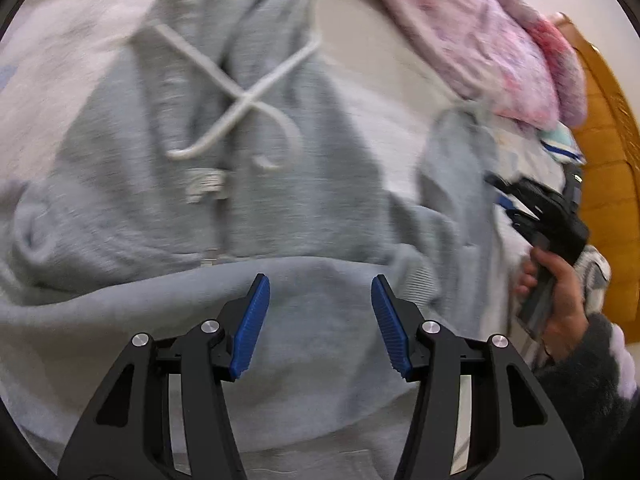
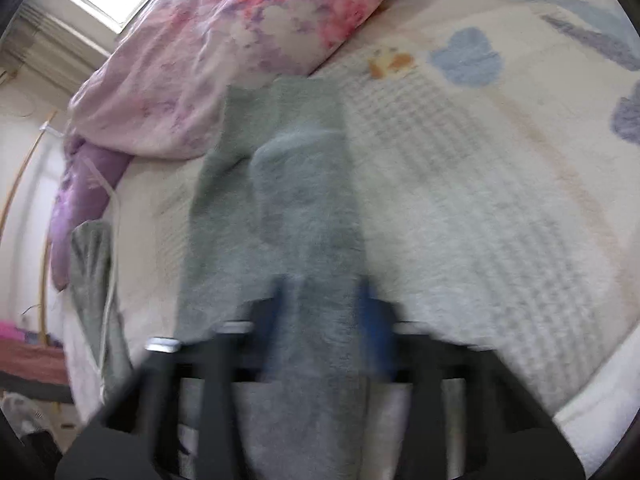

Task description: Fold large clothes

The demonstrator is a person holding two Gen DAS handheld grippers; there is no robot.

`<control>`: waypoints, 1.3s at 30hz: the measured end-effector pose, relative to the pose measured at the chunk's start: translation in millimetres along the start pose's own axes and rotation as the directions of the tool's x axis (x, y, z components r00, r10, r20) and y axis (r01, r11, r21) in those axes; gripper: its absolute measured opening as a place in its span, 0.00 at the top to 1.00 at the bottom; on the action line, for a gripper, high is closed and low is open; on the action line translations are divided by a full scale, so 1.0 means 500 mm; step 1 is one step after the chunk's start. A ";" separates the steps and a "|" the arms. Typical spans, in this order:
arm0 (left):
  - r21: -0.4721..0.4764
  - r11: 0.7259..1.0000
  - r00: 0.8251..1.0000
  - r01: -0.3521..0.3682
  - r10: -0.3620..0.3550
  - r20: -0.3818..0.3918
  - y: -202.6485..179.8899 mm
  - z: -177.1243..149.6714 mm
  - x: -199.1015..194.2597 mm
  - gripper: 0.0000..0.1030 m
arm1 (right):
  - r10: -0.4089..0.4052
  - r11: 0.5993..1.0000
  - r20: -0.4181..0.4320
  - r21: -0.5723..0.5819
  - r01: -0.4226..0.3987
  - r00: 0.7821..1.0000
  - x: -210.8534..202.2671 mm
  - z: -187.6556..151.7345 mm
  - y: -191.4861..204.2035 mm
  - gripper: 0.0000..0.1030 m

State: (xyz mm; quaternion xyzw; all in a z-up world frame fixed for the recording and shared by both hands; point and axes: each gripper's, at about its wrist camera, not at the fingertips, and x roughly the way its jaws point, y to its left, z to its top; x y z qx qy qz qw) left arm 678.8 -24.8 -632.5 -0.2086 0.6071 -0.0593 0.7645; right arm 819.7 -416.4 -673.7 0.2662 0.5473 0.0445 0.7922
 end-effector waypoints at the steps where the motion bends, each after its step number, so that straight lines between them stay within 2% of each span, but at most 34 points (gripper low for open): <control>1: -0.012 1.000 1.000 -0.001 0.001 0.004 0.010 0.003 0.000 0.47 | 0.015 1.000 0.004 -0.004 -0.015 1.000 -0.003 -0.003 0.000 0.95; 5: -0.044 0.998 0.999 -0.049 0.050 0.020 0.034 0.016 -0.013 0.47 | 0.020 0.999 0.106 -0.028 -0.017 0.994 -0.076 -0.024 0.012 0.96; 8: -0.055 0.996 0.996 -0.076 0.078 0.034 0.051 0.022 -0.036 0.47 | -0.010 0.997 0.193 -0.073 0.024 0.981 -0.146 -0.048 0.042 0.96; 10: -0.068 0.994 0.995 -0.088 0.091 0.044 0.063 0.023 -0.055 0.47 | -0.045 0.992 0.263 -0.099 0.073 0.964 -0.206 -0.069 0.069 0.96; 12: -0.089 0.992 0.994 -0.089 0.094 0.056 0.081 0.020 -0.080 0.47 | -0.102 0.982 0.338 -0.113 0.148 0.935 -0.272 -0.091 0.096 0.96; 14: -0.109 0.991 0.994 -0.082 0.090 0.069 0.097 0.018 -0.108 0.47 | -0.131 0.975 0.405 -0.113 0.192 0.905 -0.340 -0.117 0.117 0.96; 16: -0.115 0.989 0.992 -0.088 0.098 0.083 0.107 0.011 -0.136 0.47 | -0.137 0.970 0.446 -0.120 0.211 0.884 -0.388 -0.138 0.134 0.96; 19: -0.124 0.988 0.988 -0.095 0.109 0.110 0.128 0.000 -0.182 0.47 | -0.102 0.955 0.478 -0.198 0.221 0.873 -0.451 -0.176 0.191 0.96; 20: -0.135 0.986 0.986 -0.099 0.116 0.121 0.140 -0.007 -0.203 0.47 | -0.076 0.946 0.474 -0.244 0.214 0.877 -0.462 -0.194 0.221 0.96; 23: -0.170 0.981 0.983 -0.094 0.118 0.140 0.172 -0.023 -0.248 0.47 | 0.009 0.910 0.440 -0.375 0.175 0.898 -0.467 -0.265 0.322 0.96; 25: -0.190 0.977 0.980 -0.100 0.129 0.151 0.194 -0.036 -0.276 0.46 | 0.074 0.865 0.393 -0.483 0.137 0.917 -0.454 -0.336 0.403 0.96; 28: -0.237 0.964 0.972 -0.119 0.162 0.172 0.249 -0.067 -0.330 0.43 | 0.196 0.790 0.241 -0.613 -0.008 0.951 -0.401 -0.453 0.520 0.96; 31: -0.272 0.952 0.965 -0.142 0.195 0.176 0.307 -0.098 -0.369 0.42 | 0.240 0.714 0.035 -0.683 -0.152 0.970 -0.309 -0.585 0.616 0.93; 32: -0.283 0.946 0.962 -0.156 0.210 0.172 0.325 -0.109 -0.378 0.42 | 0.206 0.693 -0.084 -0.691 -0.206 0.975 -0.251 -0.636 0.642 0.93; 33: -0.291 0.942 0.960 -0.166 0.221 0.169 0.337 -0.119 -0.382 0.42 | 0.139 0.682 -0.161 -0.700 -0.213 0.977 -0.204 -0.671 0.659 0.92; 35: -0.315 0.931 0.957 -0.184 0.243 0.159 0.371 -0.141 -0.393 0.42 | 0.041 0.667 -0.209 -0.723 -0.183 0.977 -0.136 -0.729 0.668 0.92; 37: -0.331 0.925 0.958 -0.185 0.246 0.150 0.392 -0.158 -0.398 0.41 | -0.045 0.666 -0.250 -0.729 -0.157 0.967 -0.088 -0.765 0.656 0.92; 39: -0.334 0.926 0.962 -0.179 0.236 0.140 0.403 -0.173 -0.399 0.39 | -0.049 0.709 -0.269 -0.687 -0.156 0.962 -0.086 -0.768 0.627 0.92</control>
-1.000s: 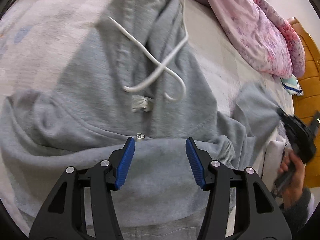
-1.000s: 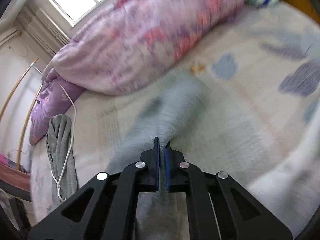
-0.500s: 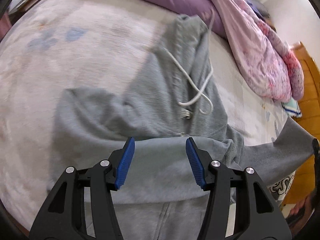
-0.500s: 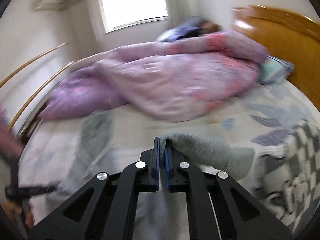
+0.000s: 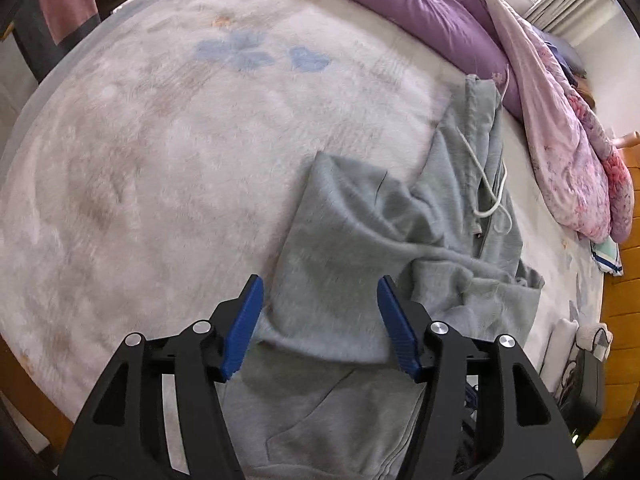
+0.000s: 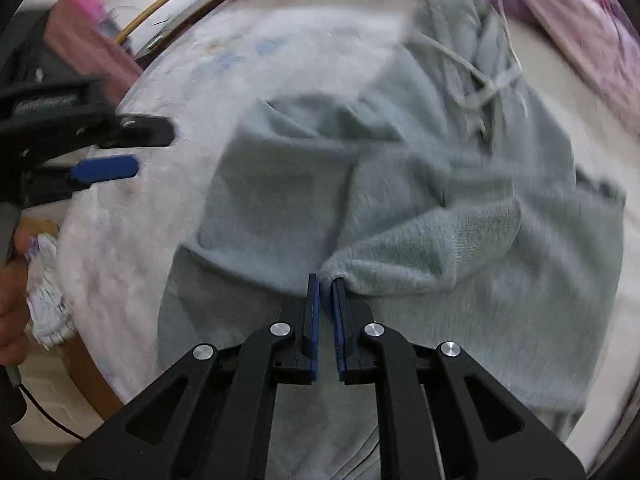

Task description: Fold large clothes

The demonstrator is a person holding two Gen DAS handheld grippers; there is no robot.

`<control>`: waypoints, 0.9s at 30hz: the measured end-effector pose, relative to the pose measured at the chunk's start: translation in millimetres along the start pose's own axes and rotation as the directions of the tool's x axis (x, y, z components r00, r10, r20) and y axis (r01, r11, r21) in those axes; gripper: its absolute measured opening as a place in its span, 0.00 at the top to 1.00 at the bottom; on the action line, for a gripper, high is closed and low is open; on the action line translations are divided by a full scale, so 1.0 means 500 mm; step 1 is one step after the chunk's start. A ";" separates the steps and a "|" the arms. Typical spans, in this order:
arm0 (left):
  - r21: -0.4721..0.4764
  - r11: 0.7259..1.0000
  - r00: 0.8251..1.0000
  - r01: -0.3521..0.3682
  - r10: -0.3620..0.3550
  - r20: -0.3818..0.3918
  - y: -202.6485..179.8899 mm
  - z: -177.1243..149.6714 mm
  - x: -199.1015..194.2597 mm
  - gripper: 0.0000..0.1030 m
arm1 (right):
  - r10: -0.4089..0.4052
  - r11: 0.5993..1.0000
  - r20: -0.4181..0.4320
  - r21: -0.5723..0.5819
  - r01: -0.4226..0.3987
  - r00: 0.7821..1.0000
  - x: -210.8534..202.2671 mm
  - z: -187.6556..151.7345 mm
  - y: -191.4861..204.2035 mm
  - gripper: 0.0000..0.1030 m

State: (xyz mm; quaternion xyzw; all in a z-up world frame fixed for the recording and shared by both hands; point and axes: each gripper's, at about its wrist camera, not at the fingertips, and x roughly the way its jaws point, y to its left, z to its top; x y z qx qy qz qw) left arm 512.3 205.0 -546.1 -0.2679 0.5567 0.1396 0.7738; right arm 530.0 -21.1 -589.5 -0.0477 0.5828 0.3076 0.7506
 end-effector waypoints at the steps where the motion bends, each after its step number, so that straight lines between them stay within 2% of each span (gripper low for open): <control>1: 0.003 1.000 1.000 0.002 -0.002 -0.005 0.002 -0.007 0.001 0.39 | 0.010 0.999 0.013 0.042 -0.011 1.000 -0.011 -0.008 -0.015 0.87; 3: 0.014 1.000 1.000 0.016 -0.016 -0.014 -0.009 -0.018 0.004 0.39 | 0.012 0.994 0.043 0.104 -0.017 0.999 -0.043 -0.026 -0.050 0.70; 4: 0.022 1.000 1.000 0.023 -0.022 -0.019 -0.018 -0.022 0.007 0.39 | 0.006 0.991 0.063 0.131 -0.014 0.998 -0.059 -0.034 -0.063 0.56; 8: 0.141 0.987 0.996 0.076 -0.068 -0.055 -0.108 -0.050 0.029 0.39 | -0.050 0.970 0.135 0.242 0.016 0.990 -0.127 -0.057 -0.122 0.54; 12: 0.277 0.948 0.984 0.155 -0.124 -0.129 -0.240 -0.088 0.075 0.37 | -0.172 0.900 0.147 0.425 0.095 0.974 -0.175 -0.089 -0.236 0.54; 15: 0.342 0.919 0.973 0.196 -0.140 -0.183 -0.319 -0.118 0.118 0.36 | -0.225 0.855 0.127 0.502 0.134 0.966 -0.192 -0.116 -0.316 0.54; 18: 0.397 0.897 0.971 0.195 -0.119 -0.209 -0.379 -0.146 0.168 0.35 | -0.259 0.822 0.112 0.546 0.159 0.959 -0.206 -0.144 -0.384 0.54; 20: 0.436 0.889 0.979 0.136 -0.053 -0.198 -0.402 -0.153 0.204 0.35 | -0.269 0.806 0.105 0.569 0.164 0.957 -0.210 -0.157 -0.417 0.54; 22: 0.452 0.886 0.985 0.100 -0.023 -0.174 -0.409 -0.150 0.226 0.36 | -0.268 0.785 0.104 0.600 0.155 0.958 -0.217 -0.167 -0.460 0.54; 23: 0.447 0.889 0.984 0.096 -0.018 -0.177 -0.406 -0.146 0.234 0.51 | -0.263 0.779 0.108 0.610 0.145 0.959 -0.217 -0.167 -0.475 0.54; 24: 0.440 0.894 0.983 0.084 -0.003 -0.181 -0.401 -0.140 0.242 0.79 | -0.254 0.772 0.112 0.622 0.131 0.961 -0.216 -0.165 -0.491 0.54; 25: 0.432 0.899 0.983 0.072 0.010 -0.184 -0.392 -0.132 0.246 0.89 | -0.250 0.763 0.114 0.635 0.123 0.962 -0.213 -0.160 -0.506 0.53; 26: 0.405 0.910 0.982 0.090 -0.013 -0.190 -0.377 -0.119 0.242 0.96 | -0.248 0.759 0.118 0.641 0.117 0.962 -0.212 -0.156 -0.512 0.53; 27: 0.385 0.917 0.982 0.105 -0.033 -0.187 -0.364 -0.110 0.235 0.96 | -0.232 0.754 0.129 0.650 0.095 0.964 -0.208 -0.146 -0.523 0.52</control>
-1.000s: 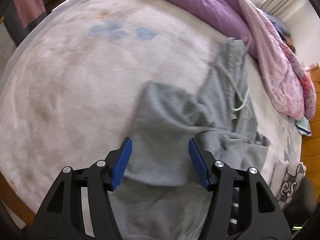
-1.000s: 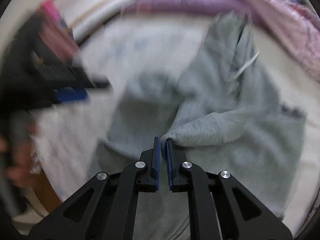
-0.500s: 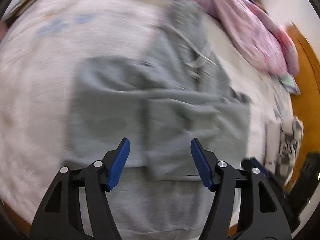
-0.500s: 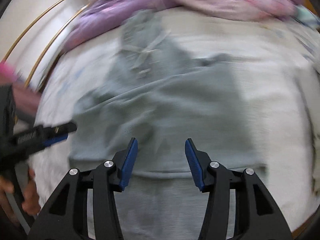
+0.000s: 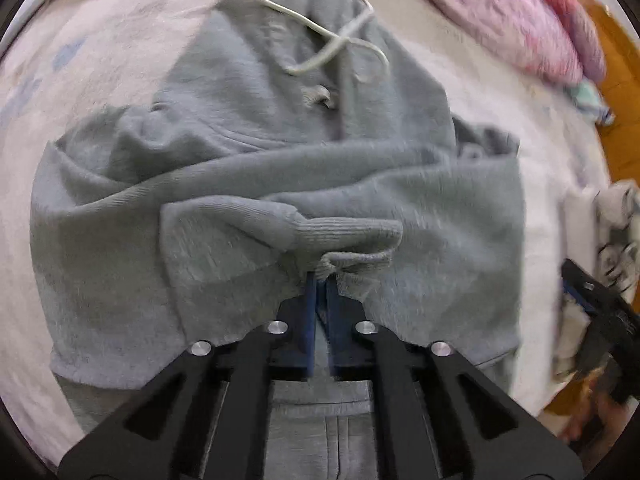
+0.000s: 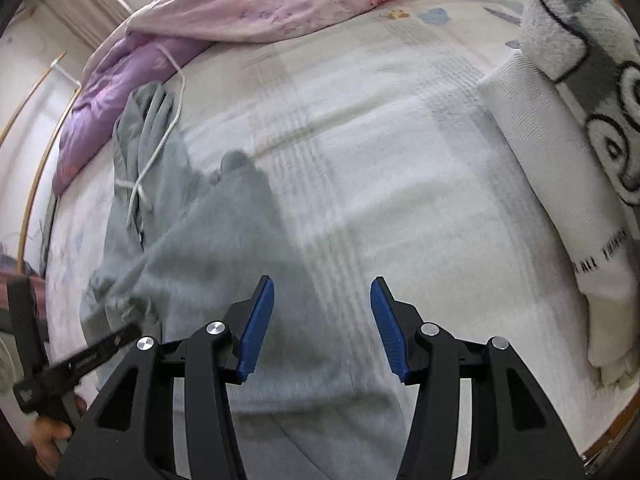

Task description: Fold large clothes

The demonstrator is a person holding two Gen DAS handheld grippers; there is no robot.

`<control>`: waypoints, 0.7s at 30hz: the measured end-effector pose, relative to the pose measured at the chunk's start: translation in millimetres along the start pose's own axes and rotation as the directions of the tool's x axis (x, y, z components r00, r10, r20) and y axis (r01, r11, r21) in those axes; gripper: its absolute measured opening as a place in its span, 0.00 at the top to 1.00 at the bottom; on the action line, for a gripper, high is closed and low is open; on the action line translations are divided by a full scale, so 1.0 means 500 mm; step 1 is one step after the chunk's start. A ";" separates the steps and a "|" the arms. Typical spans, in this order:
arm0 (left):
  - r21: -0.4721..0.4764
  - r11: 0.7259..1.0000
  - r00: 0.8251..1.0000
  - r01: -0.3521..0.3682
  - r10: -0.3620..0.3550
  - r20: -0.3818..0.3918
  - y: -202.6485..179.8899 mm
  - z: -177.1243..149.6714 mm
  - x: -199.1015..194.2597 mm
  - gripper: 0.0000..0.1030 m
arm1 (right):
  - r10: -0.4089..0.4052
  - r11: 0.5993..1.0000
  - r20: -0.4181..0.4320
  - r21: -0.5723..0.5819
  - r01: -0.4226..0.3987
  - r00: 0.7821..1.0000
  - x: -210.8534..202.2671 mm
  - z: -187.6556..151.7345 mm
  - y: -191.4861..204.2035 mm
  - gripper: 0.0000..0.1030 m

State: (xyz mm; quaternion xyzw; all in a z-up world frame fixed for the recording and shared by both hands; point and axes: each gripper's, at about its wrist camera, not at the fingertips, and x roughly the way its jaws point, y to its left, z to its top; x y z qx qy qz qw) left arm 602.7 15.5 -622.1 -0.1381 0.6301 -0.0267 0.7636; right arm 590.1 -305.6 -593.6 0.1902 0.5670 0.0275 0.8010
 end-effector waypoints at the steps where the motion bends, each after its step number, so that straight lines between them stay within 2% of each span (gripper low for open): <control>1: -0.013 1.000 1.000 -0.011 0.011 0.022 0.021 0.002 -0.018 0.96 | 0.013 1.000 -0.002 0.010 -0.013 1.000 0.007 0.011 -0.001 0.51; 3: -0.046 0.999 0.998 -0.008 0.011 0.059 0.059 0.004 -0.050 0.96 | 0.049 0.998 -0.005 0.040 -0.049 0.999 0.029 0.036 0.005 0.50; 6: -0.146 0.989 0.991 0.005 0.014 0.131 0.145 0.005 -0.111 0.96 | 0.099 0.991 -0.013 0.093 -0.098 0.995 0.064 0.075 0.014 0.49; 10: -0.269 0.960 0.987 -0.080 0.115 0.117 0.255 0.006 -0.128 0.96 | 0.123 0.985 -0.015 0.122 -0.120 0.992 0.111 0.132 0.027 0.49; 13: -0.373 0.925 0.989 -0.077 0.119 0.091 0.324 -0.001 -0.120 0.96 | 0.150 0.976 -0.068 0.170 -0.137 0.986 0.155 0.160 0.021 0.48; 15: -0.392 0.917 0.989 -0.074 0.117 0.086 0.346 -0.010 -0.121 0.96 | 0.216 0.960 -0.114 0.207 -0.190 0.970 0.186 0.169 0.021 0.48; 18: -0.387 0.920 0.991 -0.069 0.108 0.081 0.344 -0.010 -0.113 0.96 | 0.301 0.933 -0.192 0.263 -0.246 0.934 0.225 0.157 0.029 0.47; 19: -0.384 0.921 0.991 -0.068 0.107 0.082 0.345 -0.014 -0.114 0.96 | 0.309 0.930 -0.196 0.266 -0.253 0.931 0.228 0.152 0.031 0.54; 20: -0.384 0.920 0.990 -0.075 0.114 0.079 0.345 -0.014 -0.112 0.96 | 0.294 0.936 -0.188 0.255 -0.242 0.937 0.224 0.148 0.034 0.71; 21: -0.388 0.918 0.990 -0.077 0.116 0.078 0.348 -0.017 -0.109 0.96 | 0.271 0.944 -0.173 0.238 -0.227 0.947 0.215 0.144 0.034 0.76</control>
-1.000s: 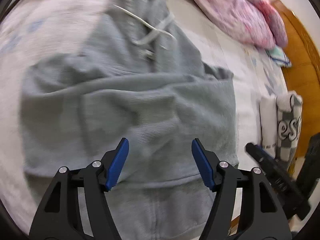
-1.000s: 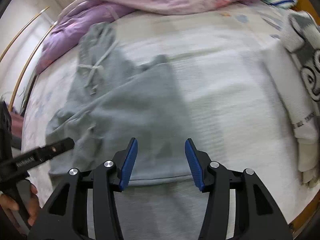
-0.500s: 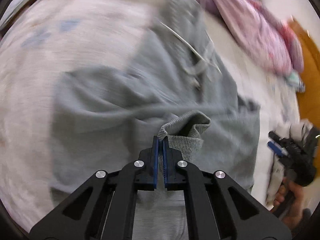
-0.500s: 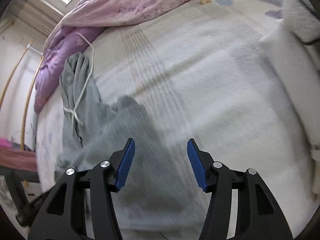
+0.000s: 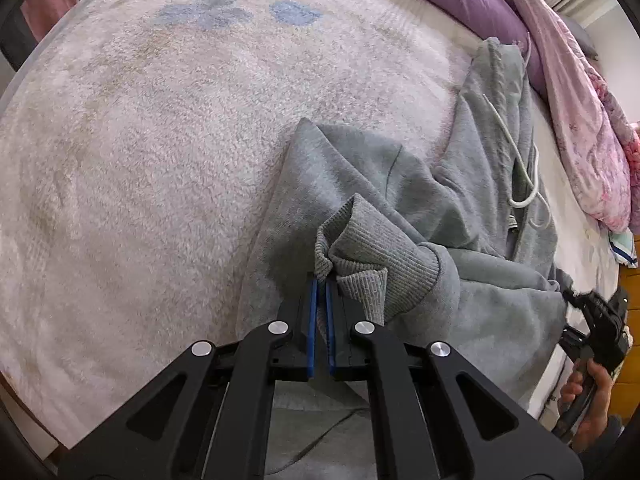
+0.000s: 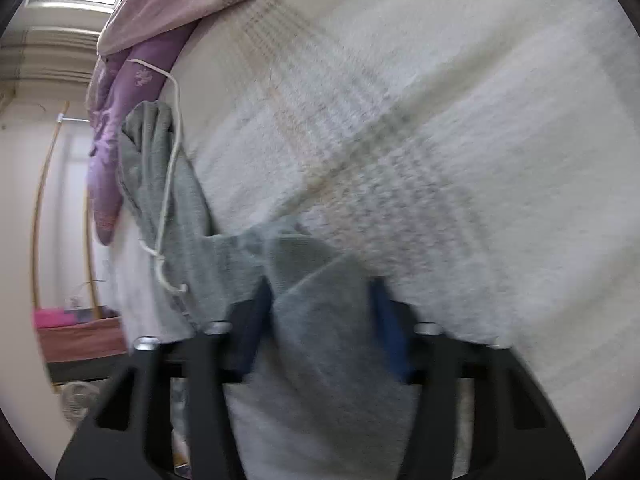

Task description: Fold large clothes

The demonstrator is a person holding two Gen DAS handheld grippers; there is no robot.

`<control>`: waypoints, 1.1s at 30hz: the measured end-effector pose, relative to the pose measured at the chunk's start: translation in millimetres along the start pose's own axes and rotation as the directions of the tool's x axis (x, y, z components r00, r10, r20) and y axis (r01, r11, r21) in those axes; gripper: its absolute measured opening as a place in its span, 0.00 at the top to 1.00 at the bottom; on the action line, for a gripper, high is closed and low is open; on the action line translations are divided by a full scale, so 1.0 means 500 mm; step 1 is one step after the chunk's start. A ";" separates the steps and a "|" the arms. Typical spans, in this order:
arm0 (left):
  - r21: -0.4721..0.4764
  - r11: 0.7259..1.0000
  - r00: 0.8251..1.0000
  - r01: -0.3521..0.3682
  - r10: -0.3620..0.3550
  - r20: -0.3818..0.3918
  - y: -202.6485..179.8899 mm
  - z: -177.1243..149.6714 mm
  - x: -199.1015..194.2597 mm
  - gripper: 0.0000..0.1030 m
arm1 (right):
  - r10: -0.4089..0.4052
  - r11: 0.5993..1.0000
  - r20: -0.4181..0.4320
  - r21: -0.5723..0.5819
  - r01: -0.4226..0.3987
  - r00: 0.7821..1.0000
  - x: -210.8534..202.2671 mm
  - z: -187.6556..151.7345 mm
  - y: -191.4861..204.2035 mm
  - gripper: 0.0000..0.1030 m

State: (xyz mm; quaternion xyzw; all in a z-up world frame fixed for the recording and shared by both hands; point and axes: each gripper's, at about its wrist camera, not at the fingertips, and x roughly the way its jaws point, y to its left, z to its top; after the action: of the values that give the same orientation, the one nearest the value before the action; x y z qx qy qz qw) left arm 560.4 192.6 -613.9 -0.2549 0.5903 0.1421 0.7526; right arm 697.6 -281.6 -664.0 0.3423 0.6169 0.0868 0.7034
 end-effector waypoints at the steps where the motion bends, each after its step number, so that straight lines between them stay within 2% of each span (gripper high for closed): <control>1: -0.006 1.000 1.000 -0.001 0.001 -0.001 0.004 0.002 0.002 0.96 | 0.001 1.000 0.024 -0.002 -0.001 1.000 -0.010 -0.006 -0.001 0.81; 3: -0.010 1.000 1.000 -0.005 0.005 -0.003 0.000 -0.001 0.004 0.96 | -0.015 1.000 0.071 -0.018 0.016 0.997 -0.034 -0.018 -0.001 0.85; 6: 0.009 1.000 1.000 -0.022 0.022 -0.005 -0.002 -0.003 0.006 0.96 | -0.112 0.986 0.175 -0.101 0.131 0.978 -0.092 -0.034 0.025 0.86; 8: 0.007 0.999 0.999 -0.032 0.032 -0.006 -0.001 -0.005 0.010 0.96 | -0.181 0.963 0.248 -0.151 0.223 0.952 -0.127 -0.045 0.046 0.86; 10: 0.001 0.999 0.999 -0.034 0.034 -0.007 -0.001 -0.004 0.014 0.96 | -0.258 0.929 0.316 -0.178 0.324 0.913 -0.152 -0.054 0.059 0.85; 11: 0.000 0.999 0.999 -0.045 0.045 -0.007 0.000 -0.005 0.017 0.96 | -0.289 0.916 0.313 -0.183 0.356 0.905 -0.149 -0.052 0.058 0.83; 12: -0.005 0.999 0.999 -0.044 0.044 -0.009 0.002 -0.004 0.018 0.96 | -0.292 0.924 0.265 -0.171 0.343 0.919 -0.135 -0.043 0.042 0.83; 14: -0.016 0.998 0.998 -0.058 0.058 0.000 0.007 -0.004 0.016 0.96 | -0.196 0.973 0.200 -0.080 0.216 0.960 -0.124 -0.030 -0.006 0.76; 15: -0.021 0.998 0.998 -0.061 0.061 0.006 0.011 -0.004 0.013 0.96 | -0.156 0.985 0.161 -0.044 0.165 0.975 -0.116 -0.025 -0.022 0.75; 17: -0.026 0.996 0.996 -0.083 0.084 0.022 0.016 -0.005 0.003 0.96 | -0.075 0.996 0.112 0.048 0.070 0.991 -0.098 -0.023 -0.056 0.68; 21: -0.042 0.993 0.994 -0.107 0.108 0.035 0.035 -0.008 -0.009 0.96 | -0.084 0.992 0.098 0.107 0.073 0.992 -0.071 -0.019 -0.084 0.64; 25: -0.069 0.993 0.996 -0.094 0.094 0.007 0.055 -0.012 0.001 0.96 | -0.080 0.990 0.092 0.125 0.068 0.993 -0.054 -0.006 -0.093 0.60; 26: -0.072 0.993 0.995 -0.097 0.098 0.008 0.058 -0.014 0.003 0.96 | -0.069 0.991 0.090 0.119 0.058 0.994 -0.050 -0.004 -0.090 0.67; 28: -0.083 0.991 0.995 -0.102 0.104 0.014 0.060 -0.017 0.002 0.96 | -0.036 0.997 0.094 0.074 0.029 0.995 -0.055 0.003 -0.079 0.95; 29: -0.095 0.990 0.995 -0.100 0.102 0.021 0.063 -0.018 -0.001 0.96 | -0.029 0.998 0.108 0.061 0.022 0.994 -0.068 0.003 -0.075 0.95; 33: -0.108 0.988 0.994 -0.107 0.109 0.018 0.067 -0.023 0.001 0.96 | -0.104 0.990 0.213 -0.068 0.121 0.972 -0.130 -0.014 -0.030 0.95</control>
State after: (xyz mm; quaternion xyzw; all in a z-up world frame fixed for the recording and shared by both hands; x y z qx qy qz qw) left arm 533.8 214.1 -623.8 -0.2608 0.5857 0.2171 0.7361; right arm 672.2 -325.6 -620.0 0.2854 0.5541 0.0351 0.7812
